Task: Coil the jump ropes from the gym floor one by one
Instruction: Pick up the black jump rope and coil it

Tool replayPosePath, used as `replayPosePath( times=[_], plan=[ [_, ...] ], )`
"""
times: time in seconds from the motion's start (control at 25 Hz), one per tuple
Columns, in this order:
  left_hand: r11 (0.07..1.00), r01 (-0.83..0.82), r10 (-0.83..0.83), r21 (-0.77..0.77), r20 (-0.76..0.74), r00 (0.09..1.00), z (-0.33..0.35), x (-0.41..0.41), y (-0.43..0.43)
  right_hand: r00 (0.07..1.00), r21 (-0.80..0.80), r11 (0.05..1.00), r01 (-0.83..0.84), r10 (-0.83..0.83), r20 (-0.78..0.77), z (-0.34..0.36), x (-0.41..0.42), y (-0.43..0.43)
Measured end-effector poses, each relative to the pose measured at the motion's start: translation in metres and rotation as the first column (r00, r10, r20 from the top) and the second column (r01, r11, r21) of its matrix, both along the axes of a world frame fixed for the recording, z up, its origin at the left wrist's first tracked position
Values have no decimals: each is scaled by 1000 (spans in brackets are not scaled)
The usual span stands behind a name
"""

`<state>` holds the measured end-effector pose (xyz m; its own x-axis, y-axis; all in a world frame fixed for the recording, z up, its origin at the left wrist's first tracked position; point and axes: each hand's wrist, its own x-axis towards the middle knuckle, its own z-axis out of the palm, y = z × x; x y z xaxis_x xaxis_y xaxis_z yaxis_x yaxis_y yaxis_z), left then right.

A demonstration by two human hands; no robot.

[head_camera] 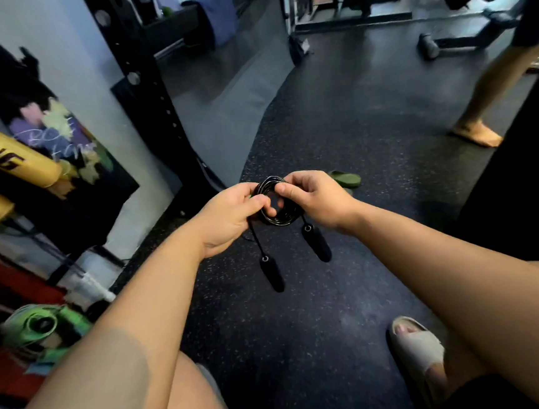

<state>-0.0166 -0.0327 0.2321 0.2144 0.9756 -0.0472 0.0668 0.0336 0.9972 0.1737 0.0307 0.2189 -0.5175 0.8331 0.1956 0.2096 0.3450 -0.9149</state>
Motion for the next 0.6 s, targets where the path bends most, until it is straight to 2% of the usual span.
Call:
replayPosePath(
  times=[0.12, 0.32, 0.48, 0.6],
  plan=[
    [983, -159, 173, 88, -173, 970, 6, -31, -14, 991, -34, 997, -69, 65, -114, 3, -33, -3],
    [970, -219, 243, 105, -369, 897, 25, -91, -40, 941, -138, 947, -289, 255, -220, -6, -99, -6],
    [933, -359, 347, 37, -361, 865, 7, -153, -71, 865, -307, 817, -488, 406, -293, -21, -156, -19],
    [895, -446, 428, 6, -294, 855, -10, -195, -97, 845, -349, 778, -522, 418, -333, -35, -207, -28]
  ],
)
